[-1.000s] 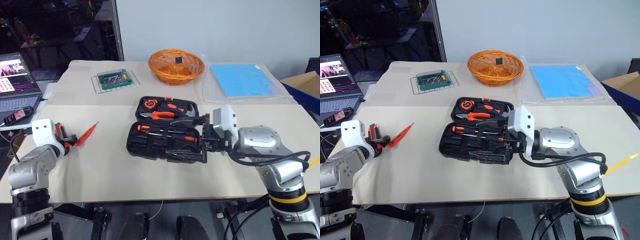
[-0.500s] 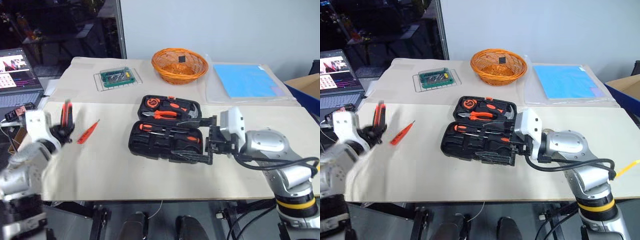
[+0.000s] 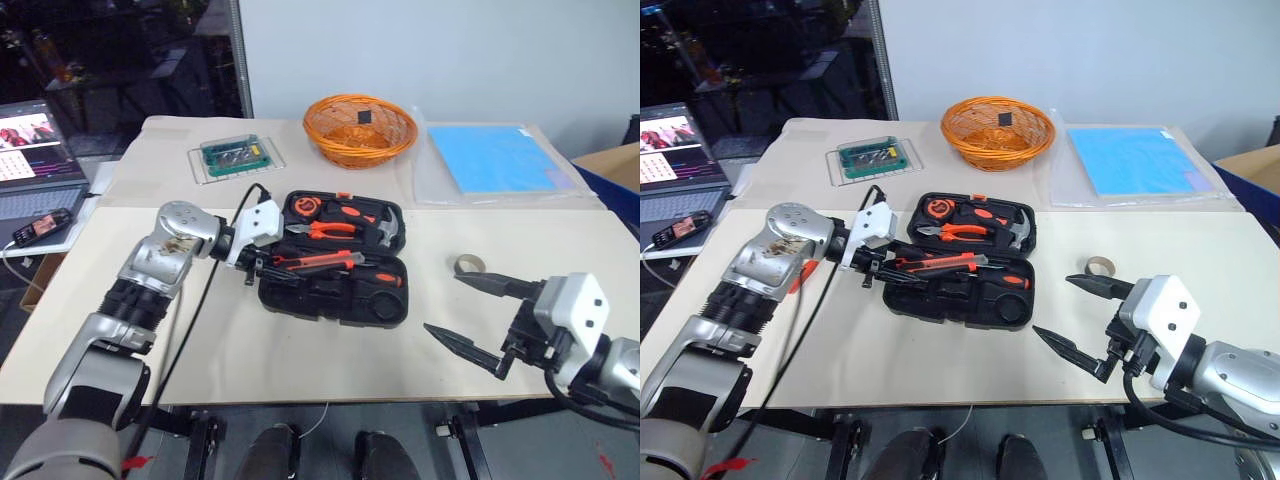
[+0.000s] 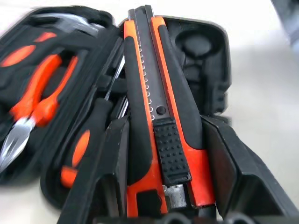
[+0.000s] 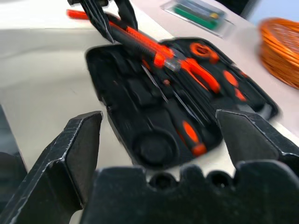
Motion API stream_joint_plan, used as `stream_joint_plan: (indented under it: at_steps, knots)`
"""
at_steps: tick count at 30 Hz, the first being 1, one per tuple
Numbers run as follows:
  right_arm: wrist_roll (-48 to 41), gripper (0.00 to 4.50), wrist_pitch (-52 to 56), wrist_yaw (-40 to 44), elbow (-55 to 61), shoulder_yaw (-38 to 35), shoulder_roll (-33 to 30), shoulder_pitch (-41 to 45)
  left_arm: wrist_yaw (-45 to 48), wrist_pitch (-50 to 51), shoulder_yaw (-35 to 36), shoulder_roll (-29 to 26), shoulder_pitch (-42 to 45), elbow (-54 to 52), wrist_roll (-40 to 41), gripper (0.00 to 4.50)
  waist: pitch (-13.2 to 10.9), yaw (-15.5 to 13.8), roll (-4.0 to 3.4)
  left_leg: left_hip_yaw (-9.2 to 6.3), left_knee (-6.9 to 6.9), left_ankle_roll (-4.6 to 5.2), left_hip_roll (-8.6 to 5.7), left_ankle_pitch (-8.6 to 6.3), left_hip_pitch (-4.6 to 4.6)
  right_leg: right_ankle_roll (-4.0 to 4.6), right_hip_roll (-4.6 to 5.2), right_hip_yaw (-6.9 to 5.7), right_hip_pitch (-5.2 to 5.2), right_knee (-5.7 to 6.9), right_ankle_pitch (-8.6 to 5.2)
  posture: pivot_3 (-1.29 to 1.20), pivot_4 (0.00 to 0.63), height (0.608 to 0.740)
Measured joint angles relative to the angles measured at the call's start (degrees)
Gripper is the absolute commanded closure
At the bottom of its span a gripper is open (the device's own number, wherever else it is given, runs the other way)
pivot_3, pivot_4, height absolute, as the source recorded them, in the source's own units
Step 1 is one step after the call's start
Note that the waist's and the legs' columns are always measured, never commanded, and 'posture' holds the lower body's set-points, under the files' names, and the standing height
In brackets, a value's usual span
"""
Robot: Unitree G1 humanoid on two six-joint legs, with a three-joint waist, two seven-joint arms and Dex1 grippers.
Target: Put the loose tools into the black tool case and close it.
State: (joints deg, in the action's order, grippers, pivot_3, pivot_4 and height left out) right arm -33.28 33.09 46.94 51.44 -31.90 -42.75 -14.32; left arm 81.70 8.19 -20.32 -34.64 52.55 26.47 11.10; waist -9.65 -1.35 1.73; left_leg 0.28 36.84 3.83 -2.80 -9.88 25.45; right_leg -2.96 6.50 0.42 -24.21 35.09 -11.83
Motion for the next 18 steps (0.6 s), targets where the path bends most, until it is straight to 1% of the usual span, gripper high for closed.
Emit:
stream_joint_plan:
  at_steps: [1,4,7,10,13,18]
  knots:
    - [-0.73,0.00,0.21,-0.69,1.39,-1.69,0.63,-2.14,1.53,-1.87,-0.16,1.06,0.79,2.89,-0.37,2.72,0.00,0.04,0.01,0.00,0.04,0.02,0.04,0.00,0.02,-0.01,-0.03,-0.02,0.00,-0.01,0.00,0.00,0.150,0.740]
    - [-1.78,0.00,0.84,-2.15,3.63,-3.53,0.87,-4.58,4.06,-5.01,-0.12,2.36,1.73,7.32,-1.39,2.72,0.00,0.50,0.01,0.00,0.10,0.04,0.05,0.00,0.03,-0.07,-0.05,0.00,0.01,0.01,0.04,0.00,0.150,0.740]
    - [-2.51,0.00,1.19,-3.92,5.07,-3.70,0.87,-4.92,6.07,-6.52,0.09,3.13,1.87,8.31,-1.81,2.72,-0.01,0.59,0.01,0.00,0.18,0.06,0.05,0.01,0.03,-0.11,-0.05,-0.01,0.03,0.02,0.07,0.00,0.150,0.740]
    - [-3.49,0.00,1.20,-4.84,5.52,-3.69,0.81,-5.00,7.95,-9.39,0.67,2.50,1.78,8.39,-2.17,2.72,-0.01,0.60,0.01,0.00,0.21,0.06,0.06,0.01,0.03,-0.14,-0.04,-0.01,0.05,0.02,0.08,0.00,0.150,0.740]
    - [-3.59,0.00,1.19,-5.34,5.35,-3.53,0.25,-4.72,7.98,-14.29,0.65,2.13,1.78,10.27,-4.58,2.72,-0.01,0.50,0.01,0.00,0.23,0.07,0.05,0.02,0.02,-0.15,-0.04,-0.01,0.06,0.02,0.09,0.00,0.150,0.740]
    - [-3.91,0.00,1.19,-5.71,4.56,-2.82,-0.57,-4.19,9.10,-18.25,0.19,3.10,1.78,13.27,-7.05,2.72,-0.01,0.38,0.01,0.00,0.30,0.10,0.05,0.02,0.06,-0.18,-0.05,-0.04,0.07,0.01,0.11,0.00,0.150,0.740]
